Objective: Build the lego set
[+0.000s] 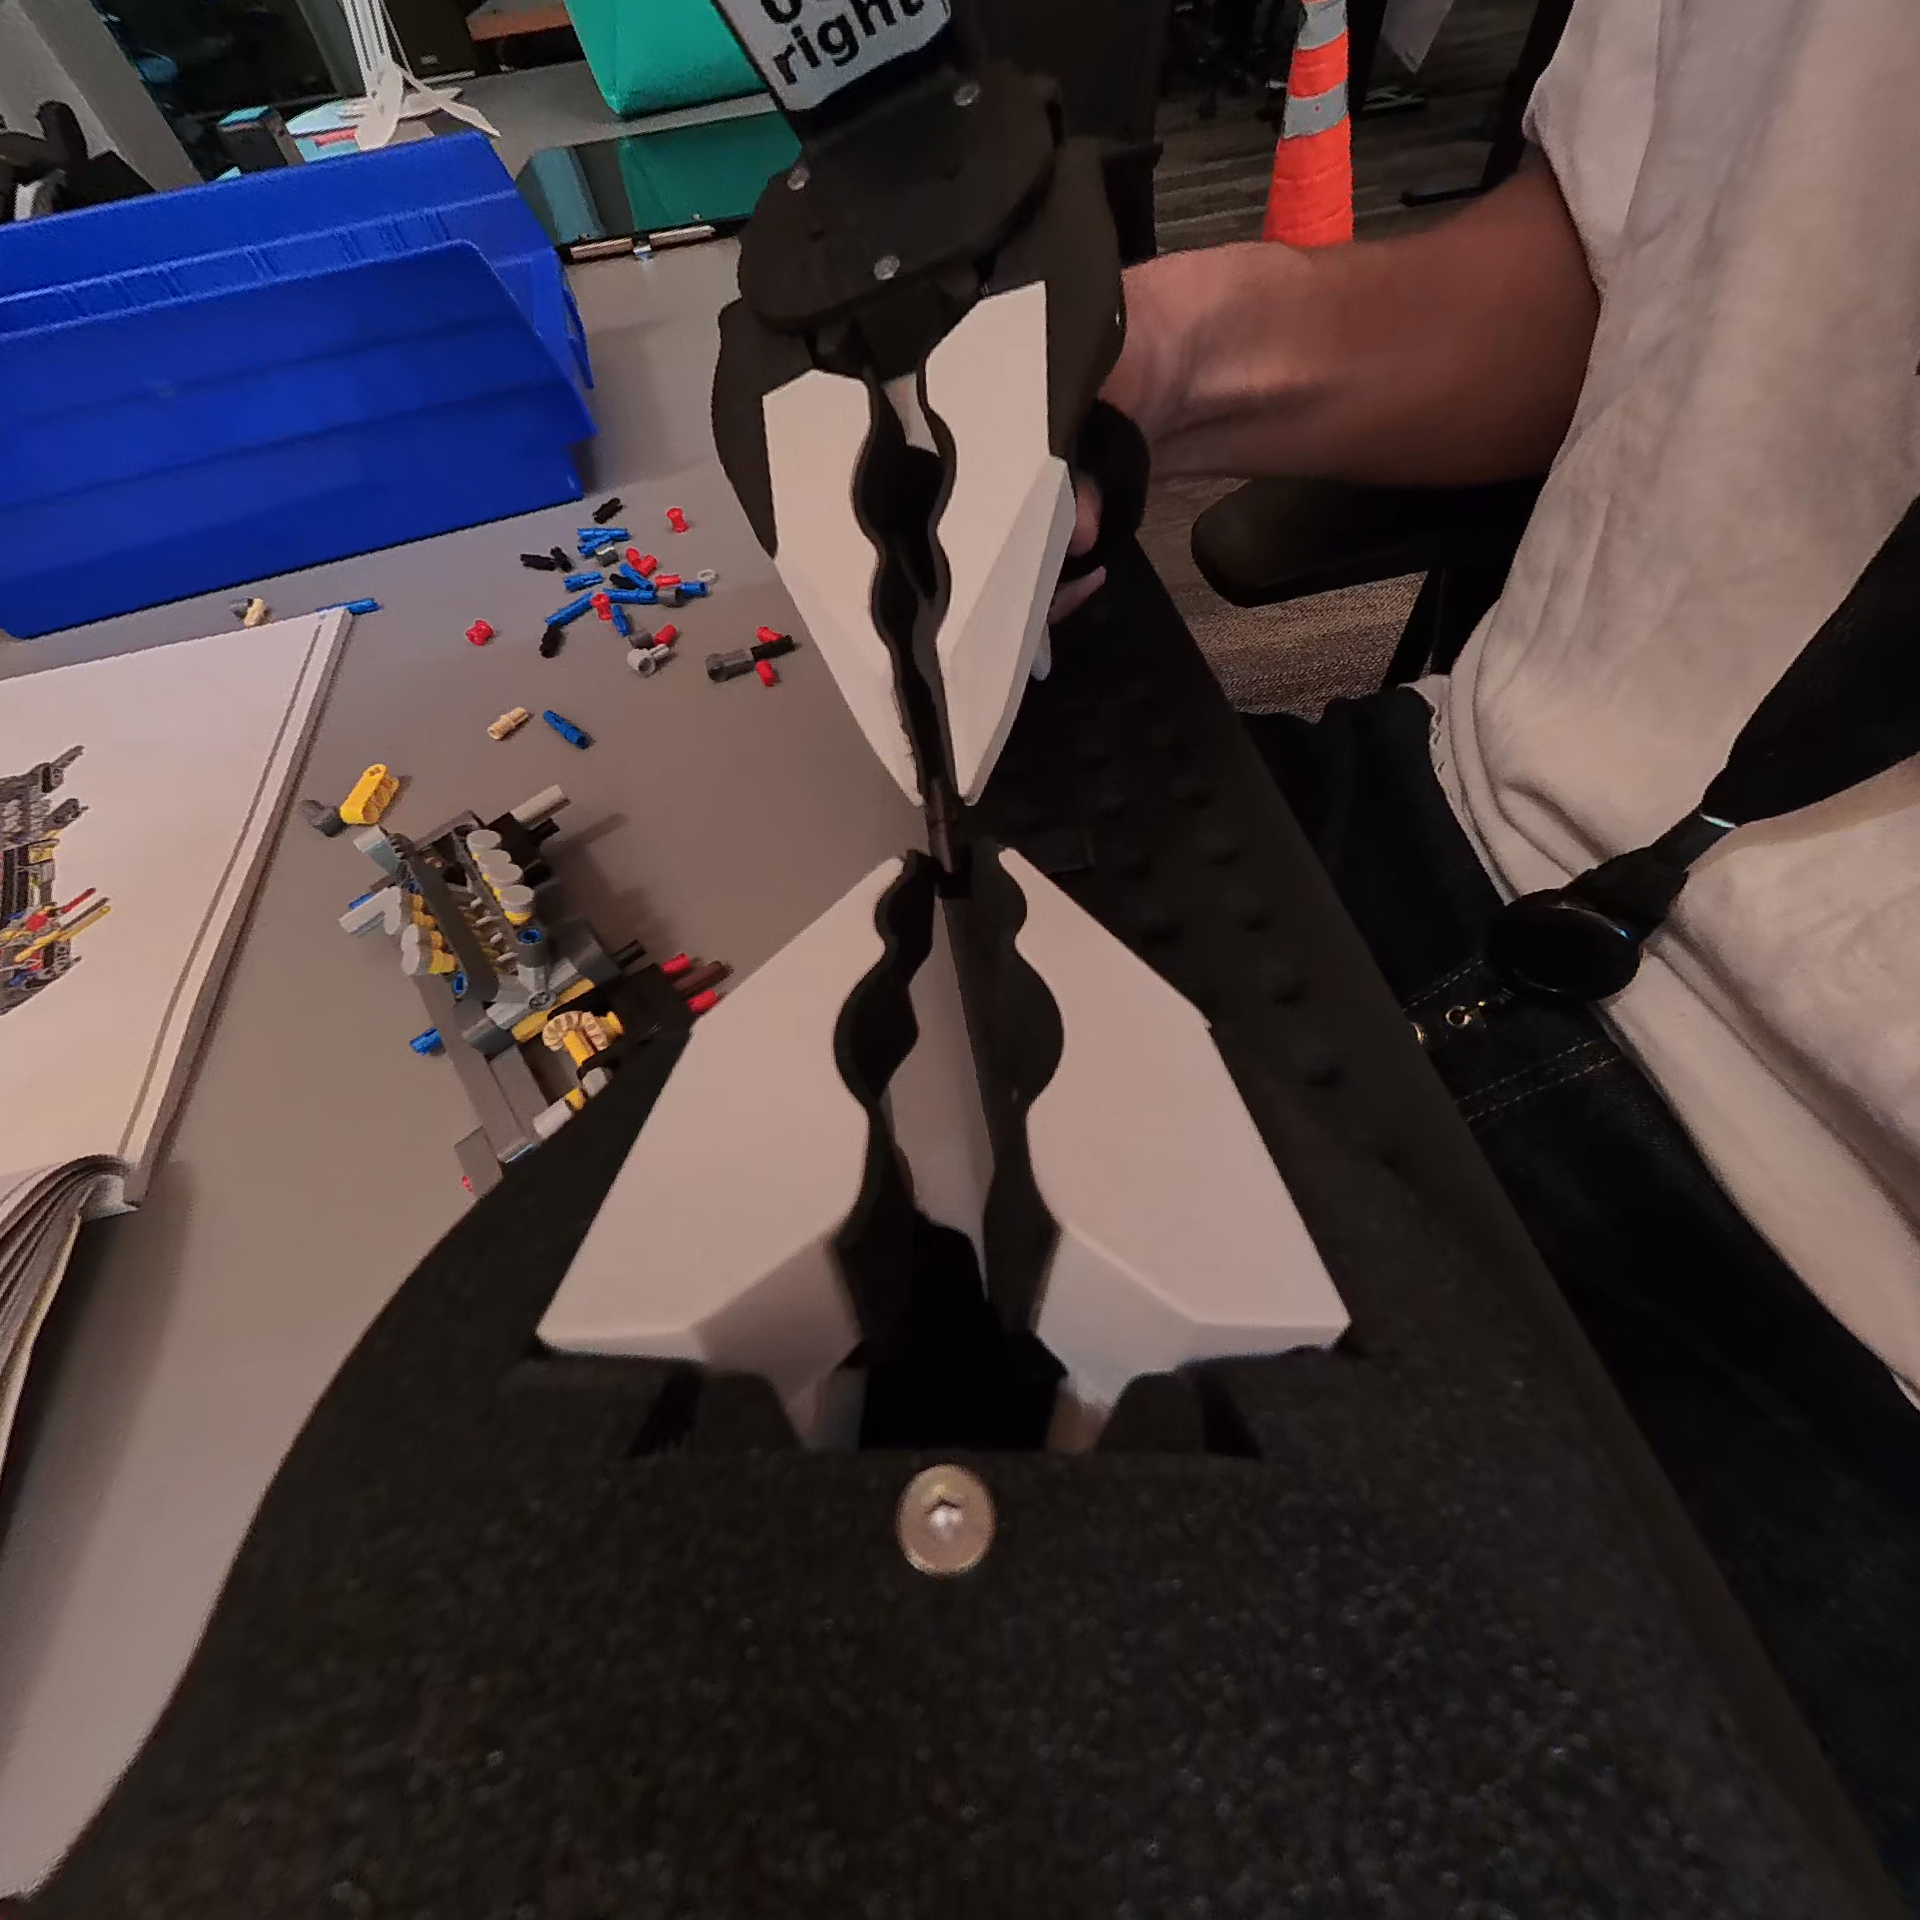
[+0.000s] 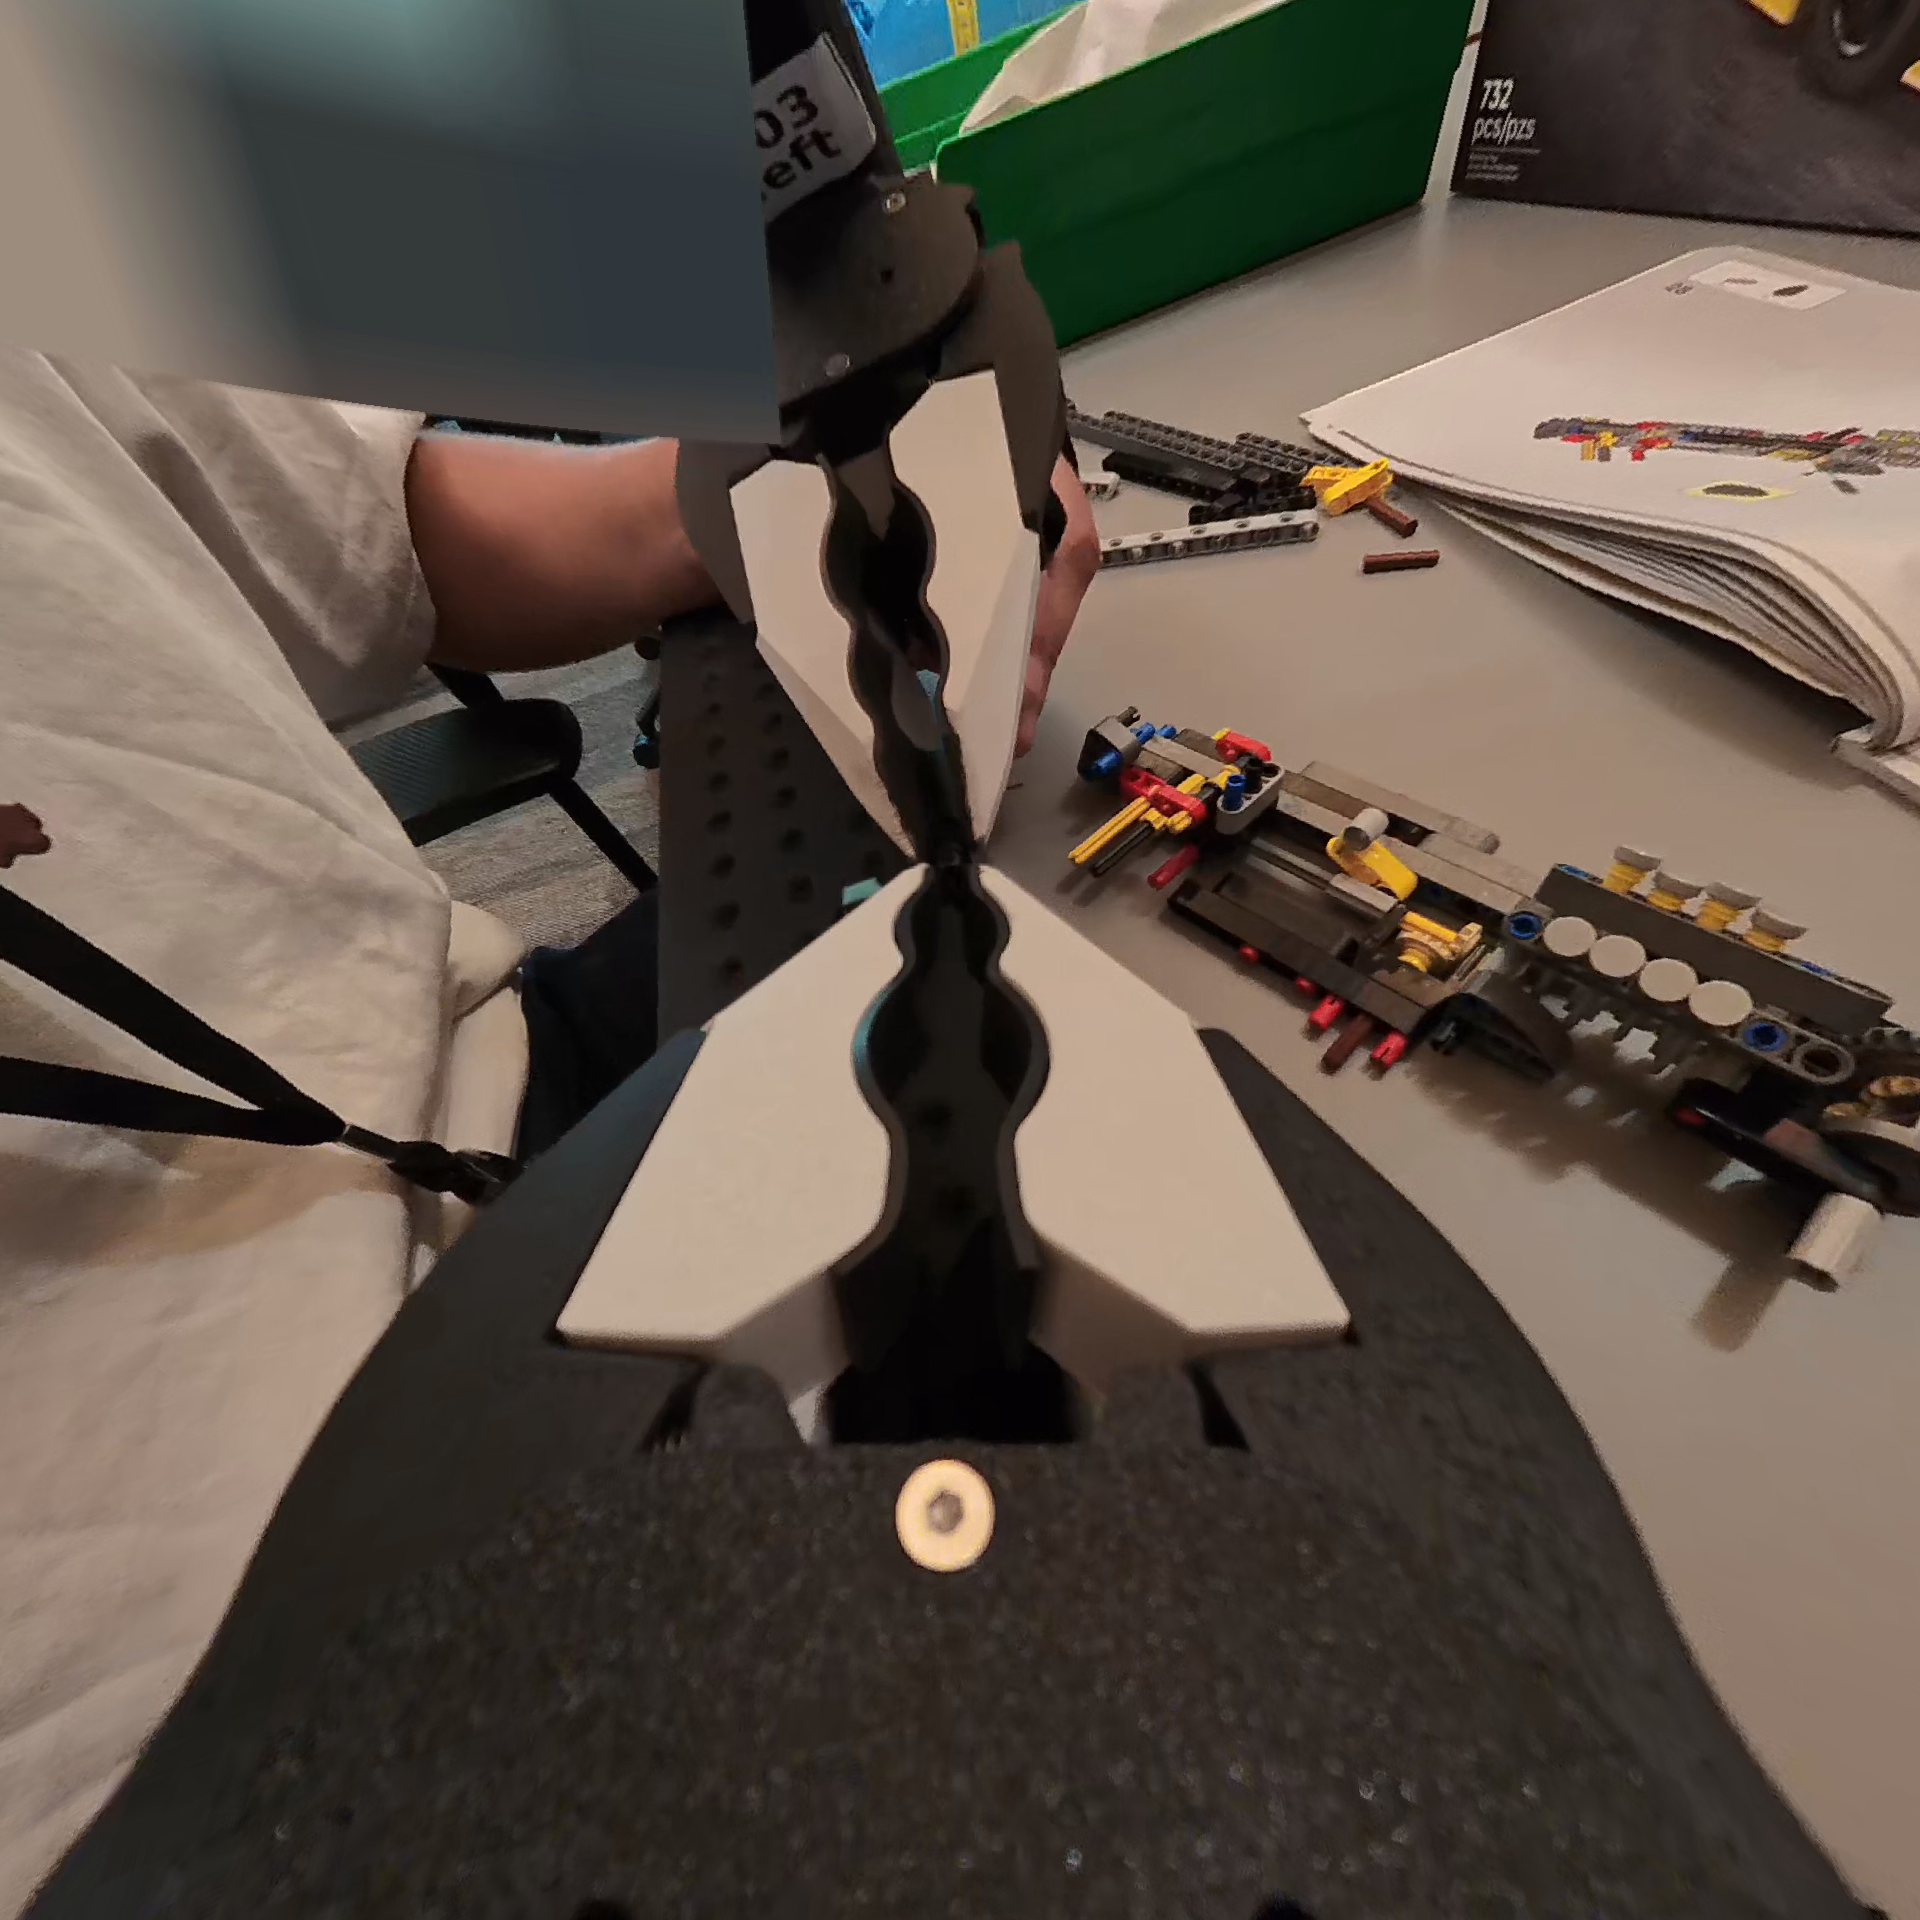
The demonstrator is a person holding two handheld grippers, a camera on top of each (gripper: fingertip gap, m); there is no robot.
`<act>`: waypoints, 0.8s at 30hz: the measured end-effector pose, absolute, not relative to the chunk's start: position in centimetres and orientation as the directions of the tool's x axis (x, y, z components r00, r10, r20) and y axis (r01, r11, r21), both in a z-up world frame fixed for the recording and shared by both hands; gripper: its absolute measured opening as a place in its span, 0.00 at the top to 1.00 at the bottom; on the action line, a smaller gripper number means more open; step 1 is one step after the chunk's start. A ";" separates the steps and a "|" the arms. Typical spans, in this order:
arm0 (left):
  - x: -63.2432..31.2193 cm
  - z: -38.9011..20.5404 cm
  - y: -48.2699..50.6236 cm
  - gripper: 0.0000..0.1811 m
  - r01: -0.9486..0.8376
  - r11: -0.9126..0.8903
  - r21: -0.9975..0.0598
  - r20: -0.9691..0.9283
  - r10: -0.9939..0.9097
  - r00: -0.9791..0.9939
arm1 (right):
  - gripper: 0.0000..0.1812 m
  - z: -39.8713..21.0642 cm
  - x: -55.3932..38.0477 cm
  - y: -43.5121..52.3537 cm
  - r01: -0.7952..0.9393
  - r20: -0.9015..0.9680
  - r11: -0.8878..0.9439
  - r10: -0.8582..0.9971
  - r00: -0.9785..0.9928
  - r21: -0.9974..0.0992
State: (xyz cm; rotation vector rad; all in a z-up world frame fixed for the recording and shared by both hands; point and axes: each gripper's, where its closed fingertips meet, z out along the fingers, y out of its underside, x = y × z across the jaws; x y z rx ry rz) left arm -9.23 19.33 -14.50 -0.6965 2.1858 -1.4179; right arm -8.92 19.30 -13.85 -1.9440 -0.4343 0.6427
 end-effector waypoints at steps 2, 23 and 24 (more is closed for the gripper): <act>-9.2 -14.8 19.3 0.97 -0.175 0.355 -0.918 -0.094 -0.624 -0.776 | 0.98 -14.3 -8.9 19.3 0.051 -0.231 -0.448 0.551 0.802 -0.893; -7.0 -12.7 21.4 0.97 0.061 0.606 -0.793 -0.557 -0.682 -0.474 | 0.72 -12.5 -7.6 20.0 -0.381 -0.664 -0.566 0.461 0.588 -0.731; -7.0 -12.8 21.4 0.97 0.069 0.637 -0.768 -0.593 -0.665 -0.454 | 0.73 -11.7 -7.7 20.3 -0.446 -0.715 -0.565 0.470 0.517 -0.694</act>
